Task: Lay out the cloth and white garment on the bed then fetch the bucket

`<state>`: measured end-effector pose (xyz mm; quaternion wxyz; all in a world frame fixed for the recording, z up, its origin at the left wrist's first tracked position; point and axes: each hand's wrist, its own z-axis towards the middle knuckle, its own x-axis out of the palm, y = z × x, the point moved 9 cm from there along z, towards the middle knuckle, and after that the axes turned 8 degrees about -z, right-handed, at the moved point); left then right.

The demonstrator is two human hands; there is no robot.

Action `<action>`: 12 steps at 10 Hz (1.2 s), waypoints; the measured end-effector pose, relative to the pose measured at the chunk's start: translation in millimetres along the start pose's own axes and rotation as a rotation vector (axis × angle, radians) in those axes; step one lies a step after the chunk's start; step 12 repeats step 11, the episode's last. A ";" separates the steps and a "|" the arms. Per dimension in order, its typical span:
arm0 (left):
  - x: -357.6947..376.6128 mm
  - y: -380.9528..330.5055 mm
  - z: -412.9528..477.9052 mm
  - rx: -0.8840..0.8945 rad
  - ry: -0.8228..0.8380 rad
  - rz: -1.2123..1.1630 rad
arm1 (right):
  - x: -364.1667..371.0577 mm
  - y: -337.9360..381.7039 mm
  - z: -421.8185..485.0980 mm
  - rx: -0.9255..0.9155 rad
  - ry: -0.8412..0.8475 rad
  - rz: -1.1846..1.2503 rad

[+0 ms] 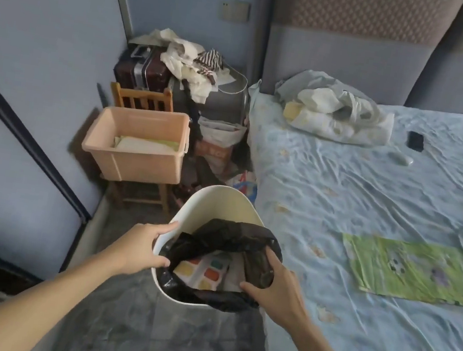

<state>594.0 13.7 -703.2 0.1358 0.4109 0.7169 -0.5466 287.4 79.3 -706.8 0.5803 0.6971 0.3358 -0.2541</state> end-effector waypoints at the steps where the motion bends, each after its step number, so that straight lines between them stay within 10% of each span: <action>1: 63.7 69.8 50.4 0.016 0.019 -0.008 | 79.0 -68.6 22.8 0.050 -0.018 -0.014; 6: 276.2 273.1 139.9 -0.060 0.111 -0.092 | 295.6 -269.3 47.5 0.229 0.062 -0.052; 12: 268.1 251.3 139.3 0.043 0.070 -0.111 | 300.9 -265.3 49.5 0.282 0.235 -0.039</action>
